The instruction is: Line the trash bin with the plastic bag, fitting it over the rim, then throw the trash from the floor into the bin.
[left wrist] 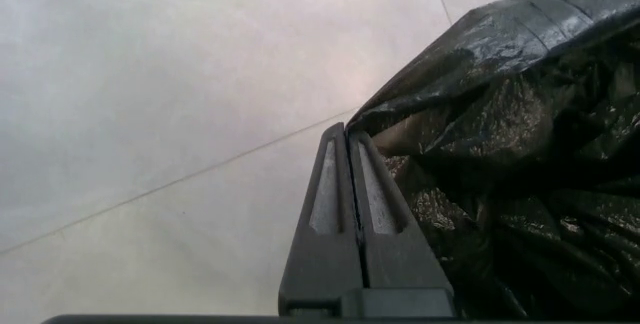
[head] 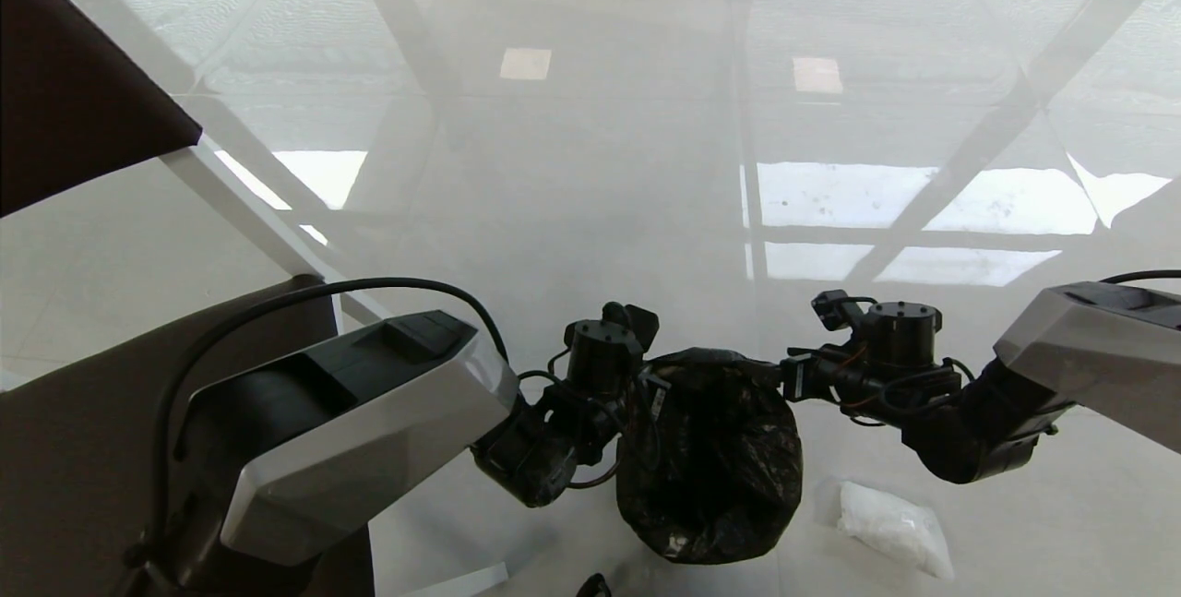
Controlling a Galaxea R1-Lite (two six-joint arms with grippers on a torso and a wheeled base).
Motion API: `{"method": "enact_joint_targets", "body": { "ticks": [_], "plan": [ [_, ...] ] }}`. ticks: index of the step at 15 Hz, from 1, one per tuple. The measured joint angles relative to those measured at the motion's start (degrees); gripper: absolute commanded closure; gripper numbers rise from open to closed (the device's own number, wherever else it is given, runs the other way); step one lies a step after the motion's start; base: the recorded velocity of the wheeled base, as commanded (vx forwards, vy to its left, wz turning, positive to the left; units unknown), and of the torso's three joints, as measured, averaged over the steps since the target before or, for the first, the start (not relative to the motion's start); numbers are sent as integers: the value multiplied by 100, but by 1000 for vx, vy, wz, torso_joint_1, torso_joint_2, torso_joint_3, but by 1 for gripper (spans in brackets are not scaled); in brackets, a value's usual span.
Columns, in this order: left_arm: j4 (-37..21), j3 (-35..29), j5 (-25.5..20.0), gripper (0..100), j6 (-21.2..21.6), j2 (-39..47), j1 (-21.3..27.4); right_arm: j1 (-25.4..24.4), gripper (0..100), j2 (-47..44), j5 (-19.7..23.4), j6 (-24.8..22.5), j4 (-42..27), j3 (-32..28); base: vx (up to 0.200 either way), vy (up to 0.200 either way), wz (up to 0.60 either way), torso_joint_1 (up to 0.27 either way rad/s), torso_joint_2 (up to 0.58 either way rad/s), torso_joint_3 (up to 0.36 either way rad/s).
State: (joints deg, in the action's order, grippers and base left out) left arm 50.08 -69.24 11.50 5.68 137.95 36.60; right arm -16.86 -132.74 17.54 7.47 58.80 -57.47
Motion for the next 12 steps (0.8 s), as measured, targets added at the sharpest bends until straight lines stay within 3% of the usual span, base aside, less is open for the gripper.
{"method": "enact_joint_targets", "body": {
  "ticks": [4,12],
  "plan": [
    [0,6,0,100,4,-18,0,-87,0,-105,2,-1,7,-83,0,0,0,0,0,0],
    [0,6,0,100,4,-41,6,-193,0,-69,71,5,308,315,0,0,0,0,0,0]
  ]
}}
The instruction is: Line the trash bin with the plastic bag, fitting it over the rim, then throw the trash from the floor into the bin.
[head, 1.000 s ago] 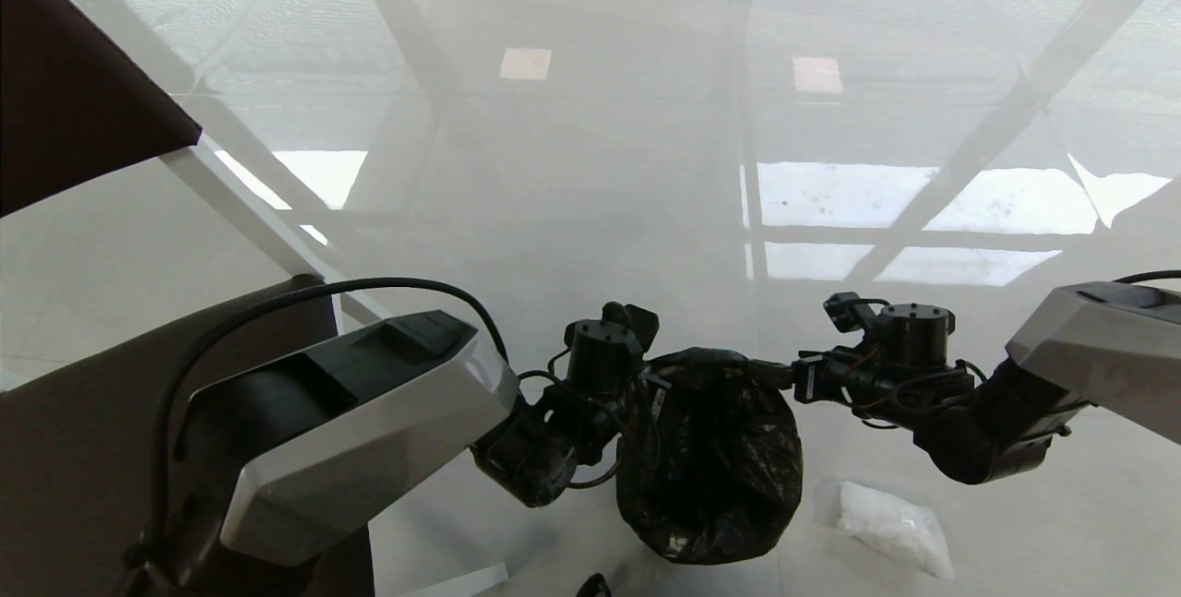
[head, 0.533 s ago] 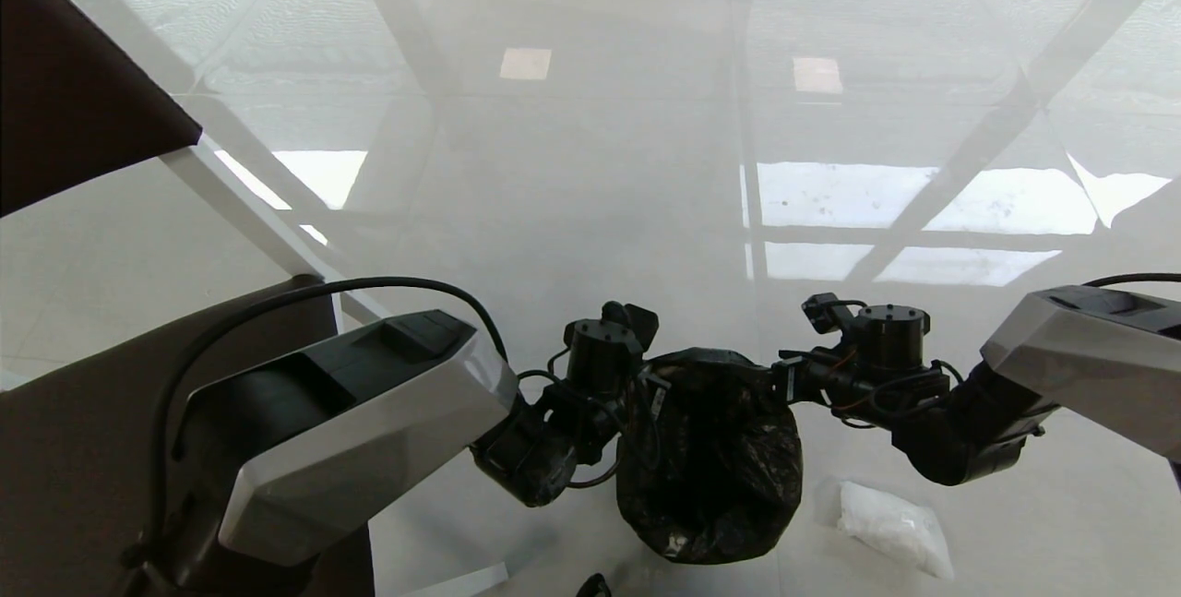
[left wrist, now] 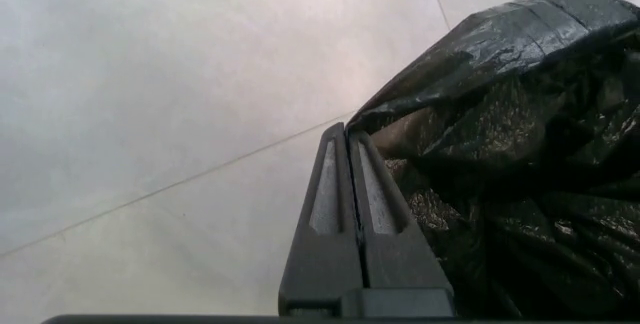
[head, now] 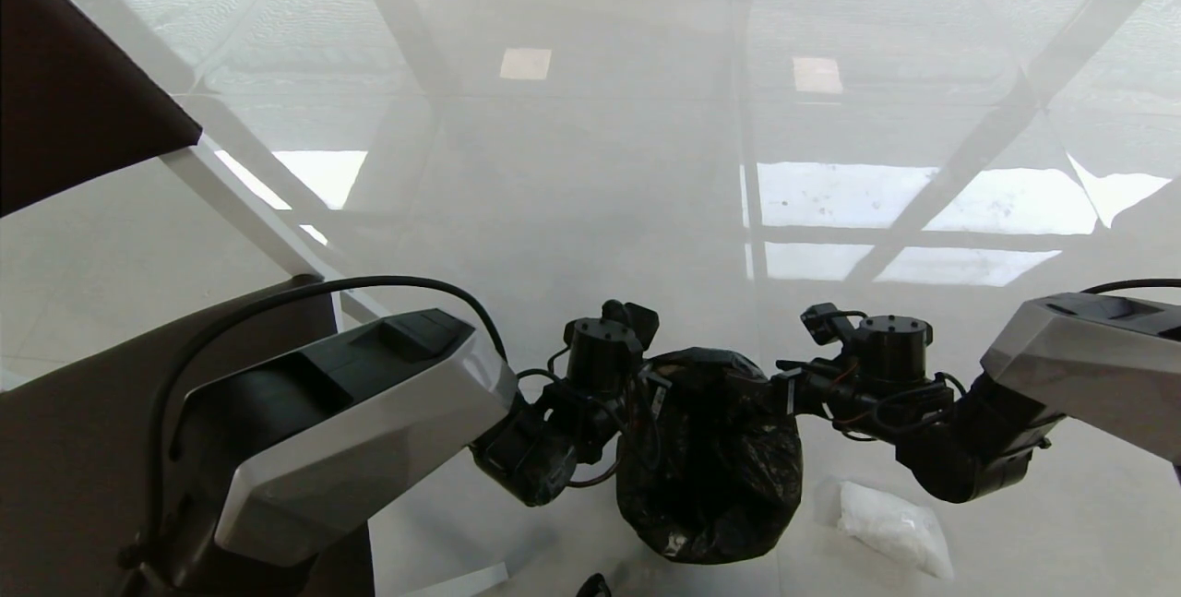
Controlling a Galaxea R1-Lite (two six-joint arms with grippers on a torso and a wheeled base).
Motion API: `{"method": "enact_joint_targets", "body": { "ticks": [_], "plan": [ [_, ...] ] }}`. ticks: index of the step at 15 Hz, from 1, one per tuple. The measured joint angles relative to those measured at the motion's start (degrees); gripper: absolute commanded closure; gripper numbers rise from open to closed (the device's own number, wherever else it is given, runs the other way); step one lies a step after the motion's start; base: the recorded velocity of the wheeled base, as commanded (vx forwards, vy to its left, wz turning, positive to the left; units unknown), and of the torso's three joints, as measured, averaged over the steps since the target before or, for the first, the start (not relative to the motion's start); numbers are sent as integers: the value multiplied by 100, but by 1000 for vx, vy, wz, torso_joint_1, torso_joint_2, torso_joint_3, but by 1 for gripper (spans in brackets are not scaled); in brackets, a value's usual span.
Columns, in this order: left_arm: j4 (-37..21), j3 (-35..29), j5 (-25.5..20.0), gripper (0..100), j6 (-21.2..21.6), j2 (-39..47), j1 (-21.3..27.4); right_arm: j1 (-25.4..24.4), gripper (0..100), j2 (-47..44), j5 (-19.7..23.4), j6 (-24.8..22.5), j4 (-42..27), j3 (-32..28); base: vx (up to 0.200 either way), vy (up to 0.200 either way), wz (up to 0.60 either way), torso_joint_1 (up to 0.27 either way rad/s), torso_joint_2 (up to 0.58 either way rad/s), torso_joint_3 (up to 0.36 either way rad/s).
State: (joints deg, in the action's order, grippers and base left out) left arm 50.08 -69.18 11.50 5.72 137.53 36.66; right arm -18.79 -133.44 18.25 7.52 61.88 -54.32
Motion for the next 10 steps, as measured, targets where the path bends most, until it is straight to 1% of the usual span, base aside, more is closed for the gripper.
{"method": "enact_joint_targets", "body": {
  "ticks": [1,2,5,10],
  "plan": [
    [0,0,-1,100,0,0,-2,-12,0,-79,0,-2,0,-63,0,0,0,0,0,0],
    [0,0,-1,100,0,-2,0,-15,100,-177,-9,-6,-2,-177,0,0,0,0,0,0],
    [1,2,-1,100,-2,-5,7,33,100,-418,-16,-5,-7,-532,0,0,0,0,0,0],
    [39,11,-1,100,22,-77,9,104,100,-330,-29,5,-119,-653,0,0,0,0,0,0]
  ]
}}
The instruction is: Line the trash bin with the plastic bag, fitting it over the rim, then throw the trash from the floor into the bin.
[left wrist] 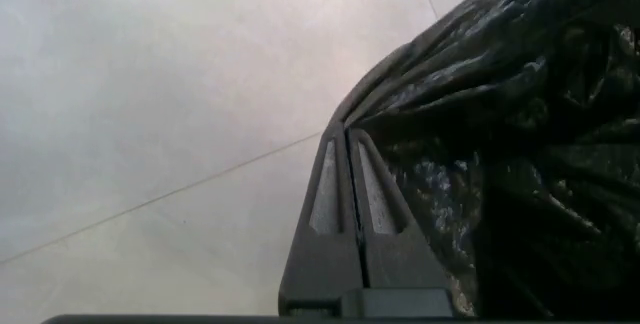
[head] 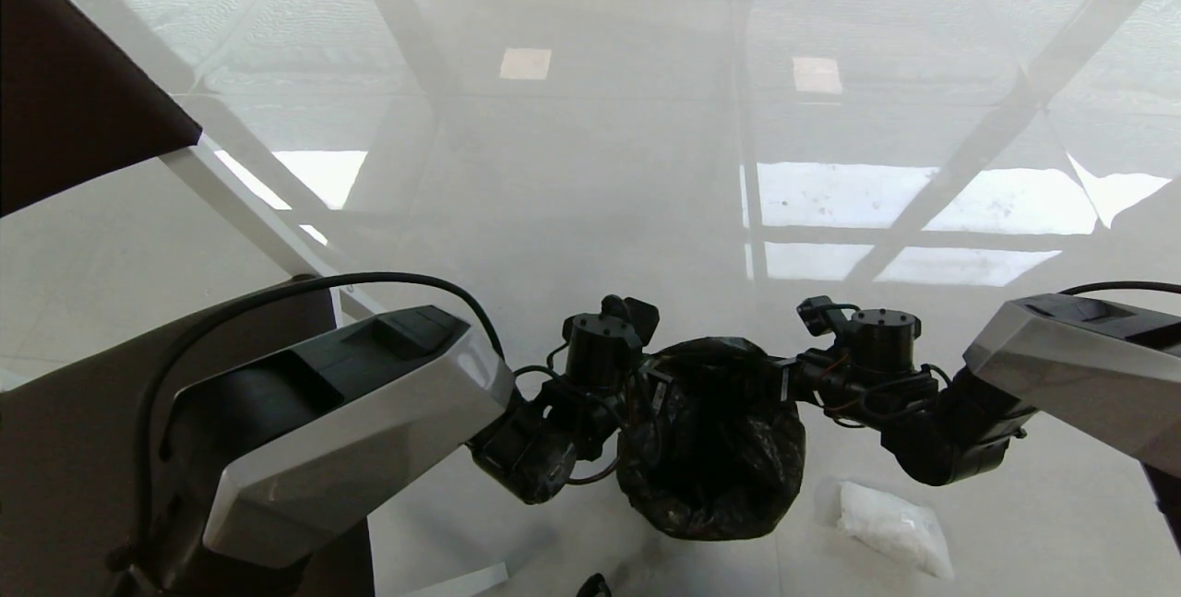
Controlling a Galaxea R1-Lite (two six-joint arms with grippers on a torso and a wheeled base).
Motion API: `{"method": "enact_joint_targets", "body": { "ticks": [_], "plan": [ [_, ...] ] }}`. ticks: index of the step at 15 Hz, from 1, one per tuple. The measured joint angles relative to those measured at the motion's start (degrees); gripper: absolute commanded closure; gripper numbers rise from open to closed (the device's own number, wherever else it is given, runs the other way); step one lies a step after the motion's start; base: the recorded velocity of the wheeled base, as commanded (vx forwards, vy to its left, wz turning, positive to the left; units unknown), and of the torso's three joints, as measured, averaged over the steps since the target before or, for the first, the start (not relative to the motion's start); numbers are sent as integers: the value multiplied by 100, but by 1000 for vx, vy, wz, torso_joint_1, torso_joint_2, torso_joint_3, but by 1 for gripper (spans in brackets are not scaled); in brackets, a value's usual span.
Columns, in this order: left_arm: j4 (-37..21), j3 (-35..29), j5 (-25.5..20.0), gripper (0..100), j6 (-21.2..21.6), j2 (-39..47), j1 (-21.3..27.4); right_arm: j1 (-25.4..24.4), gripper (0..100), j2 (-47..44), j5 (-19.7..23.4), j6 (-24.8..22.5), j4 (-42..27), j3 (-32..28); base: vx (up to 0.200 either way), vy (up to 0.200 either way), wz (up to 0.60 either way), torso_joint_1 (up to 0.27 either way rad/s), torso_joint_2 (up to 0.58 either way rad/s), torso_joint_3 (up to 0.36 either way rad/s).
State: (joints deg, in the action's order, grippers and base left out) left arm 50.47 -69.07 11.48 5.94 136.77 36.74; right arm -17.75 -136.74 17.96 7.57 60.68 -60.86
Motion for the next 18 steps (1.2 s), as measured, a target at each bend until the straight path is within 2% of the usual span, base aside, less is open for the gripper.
{"method": "enact_joint_targets", "body": {
  "ticks": [10,18],
  "plan": [
    [5,-11,1,100,44,127,-160,100,100,-163,11,1,-168,-193,0,0,0,0,0,0],
    [183,50,0,100,18,55,-212,141,100,-317,11,-21,-165,127,0,0,0,0,0,0]
  ]
}}
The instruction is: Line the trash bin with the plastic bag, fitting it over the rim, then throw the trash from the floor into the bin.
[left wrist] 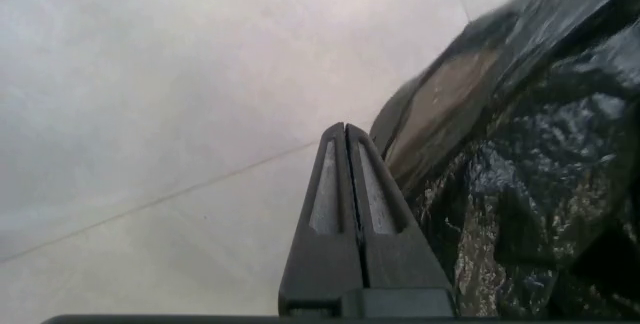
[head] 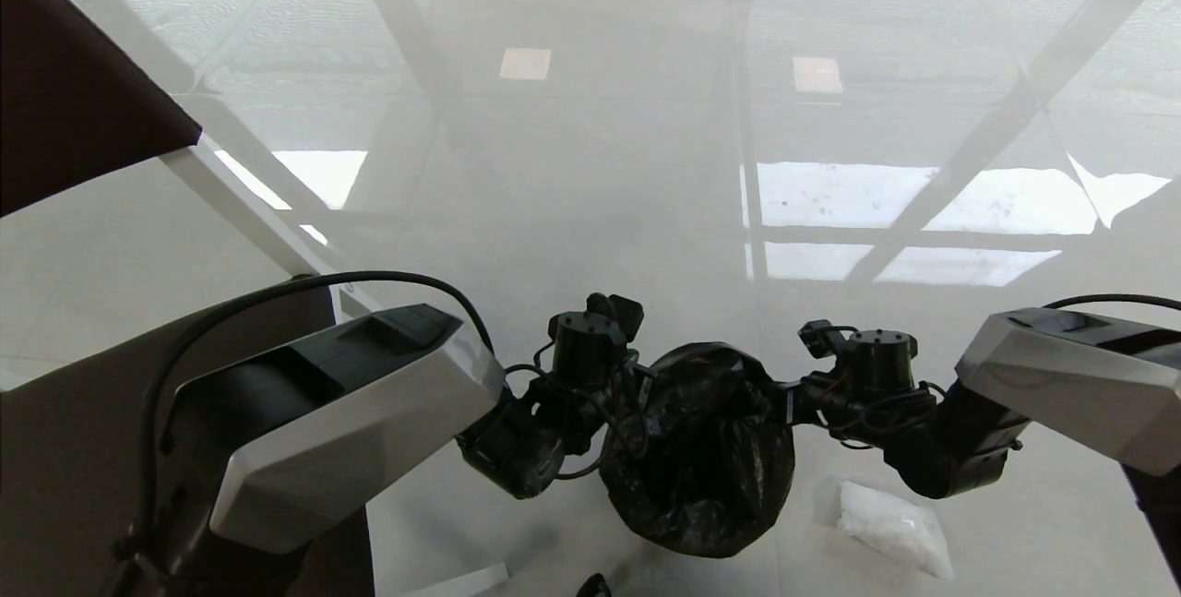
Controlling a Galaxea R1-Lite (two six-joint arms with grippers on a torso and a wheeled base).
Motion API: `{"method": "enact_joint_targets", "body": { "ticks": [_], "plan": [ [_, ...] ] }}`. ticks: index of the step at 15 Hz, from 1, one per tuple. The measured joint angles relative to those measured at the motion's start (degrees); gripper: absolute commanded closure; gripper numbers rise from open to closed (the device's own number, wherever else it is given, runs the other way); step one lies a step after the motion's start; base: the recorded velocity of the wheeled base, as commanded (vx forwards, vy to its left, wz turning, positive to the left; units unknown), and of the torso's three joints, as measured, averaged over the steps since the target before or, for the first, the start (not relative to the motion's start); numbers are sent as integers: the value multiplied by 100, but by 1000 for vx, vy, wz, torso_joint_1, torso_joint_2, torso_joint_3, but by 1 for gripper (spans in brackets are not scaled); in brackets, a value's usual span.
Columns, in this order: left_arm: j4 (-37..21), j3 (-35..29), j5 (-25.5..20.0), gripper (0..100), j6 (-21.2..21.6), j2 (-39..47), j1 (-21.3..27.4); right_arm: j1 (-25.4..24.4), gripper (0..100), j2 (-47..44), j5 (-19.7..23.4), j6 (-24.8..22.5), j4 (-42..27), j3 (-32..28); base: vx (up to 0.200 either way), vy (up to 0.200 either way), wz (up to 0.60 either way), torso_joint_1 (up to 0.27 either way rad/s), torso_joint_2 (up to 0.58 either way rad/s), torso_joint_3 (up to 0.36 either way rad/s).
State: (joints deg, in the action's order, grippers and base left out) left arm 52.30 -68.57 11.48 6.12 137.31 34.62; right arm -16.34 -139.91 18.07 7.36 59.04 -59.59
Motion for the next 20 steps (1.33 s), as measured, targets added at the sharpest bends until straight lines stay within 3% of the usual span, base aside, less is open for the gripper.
{"method": "enact_joint_targets", "body": {
  "ticks": [2,3,11,15,20],
  "plan": [
    [-13,105,0,100,-44,-126,-1,0,100,113,0,2,11,269,0,0,0,0,0,0],
    [-16,179,-5,100,-66,-200,-1,2,0,221,0,2,30,439,0,0,0,0,0,0],
    [156,433,-123,100,-185,-506,13,182,0,741,-6,-26,662,1268,0,0,0,0,0,0],
    [1044,1093,-1415,100,-156,-647,-6,223,0,894,2,-20,974,1604,0,0,0,0,0,0],
    [1092,1736,-1490,100,-104,-1104,-69,206,0,1285,45,32,1467,2415,-40,0,0,1,0,1]
  ]
}}
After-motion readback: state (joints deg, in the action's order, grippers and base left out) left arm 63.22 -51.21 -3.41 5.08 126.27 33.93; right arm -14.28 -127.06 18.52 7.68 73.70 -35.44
